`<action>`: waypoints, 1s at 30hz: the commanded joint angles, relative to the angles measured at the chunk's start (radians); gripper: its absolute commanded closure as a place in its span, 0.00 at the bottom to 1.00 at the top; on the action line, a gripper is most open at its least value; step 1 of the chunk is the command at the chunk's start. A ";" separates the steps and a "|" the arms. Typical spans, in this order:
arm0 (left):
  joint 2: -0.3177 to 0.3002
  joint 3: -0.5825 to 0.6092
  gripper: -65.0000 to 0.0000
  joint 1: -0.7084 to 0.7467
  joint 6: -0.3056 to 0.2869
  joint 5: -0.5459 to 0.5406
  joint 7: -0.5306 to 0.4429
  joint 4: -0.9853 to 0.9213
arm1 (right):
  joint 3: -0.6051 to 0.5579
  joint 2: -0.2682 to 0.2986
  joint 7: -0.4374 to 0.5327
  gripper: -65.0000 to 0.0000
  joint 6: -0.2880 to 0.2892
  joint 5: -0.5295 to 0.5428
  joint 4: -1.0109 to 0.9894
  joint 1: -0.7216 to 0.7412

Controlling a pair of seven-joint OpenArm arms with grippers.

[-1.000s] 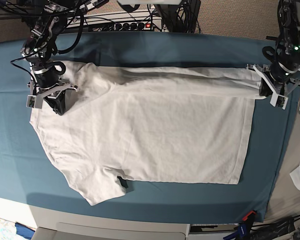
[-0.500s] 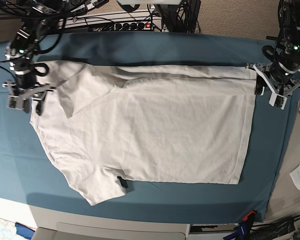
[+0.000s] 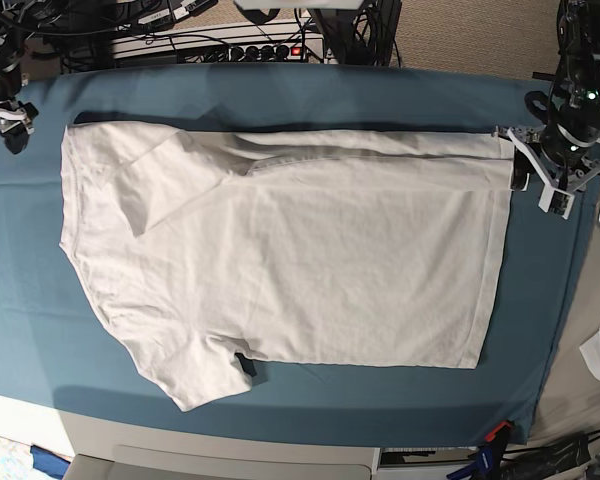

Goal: Fold the T-shirt properly
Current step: 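Regrasp the folded edge and smooth it flat with both grippers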

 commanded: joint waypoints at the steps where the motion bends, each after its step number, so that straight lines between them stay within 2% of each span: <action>1: -0.015 -0.009 0.57 -0.005 0.003 -0.004 -0.019 0.013 | 0.000 0.017 0.014 0.55 0.017 0.043 -0.019 0.006; 7: -0.015 -0.009 0.57 -0.005 0.003 -0.003 -0.019 0.013 | -0.058 0.017 -0.035 0.55 0.098 0.174 -0.199 0.045; 12: -0.015 -0.009 0.57 -0.005 0.003 -0.003 -0.018 0.013 | -0.139 0.014 -0.061 0.55 0.129 0.212 -0.215 0.045; 18: -0.015 -0.009 0.57 -0.004 0.012 -0.023 0.011 0.013 | -0.186 0.014 -0.063 0.56 0.131 0.195 -0.215 0.045; 20: -0.015 -0.009 0.57 -0.003 0.039 -0.074 0.053 0.012 | -0.185 0.014 -0.061 0.66 0.131 0.188 -0.215 0.042; 23: -0.014 -0.011 0.57 0.000 0.052 -0.122 0.063 -0.023 | -0.185 0.014 -0.066 0.94 0.135 0.187 -0.215 0.039; 24: -0.014 -0.014 0.57 0.000 0.051 -0.148 0.068 -0.048 | -0.185 0.014 -0.066 1.00 0.135 0.188 -0.215 0.037; 26: -0.015 -0.026 0.57 -0.006 0.040 -0.211 0.087 -0.113 | -0.185 0.014 -0.066 1.00 0.135 0.188 -0.215 0.037; 30: -0.015 -0.094 0.57 -0.028 -0.024 -0.353 0.149 -0.257 | -0.186 0.014 -0.065 1.00 0.147 0.188 -0.215 0.037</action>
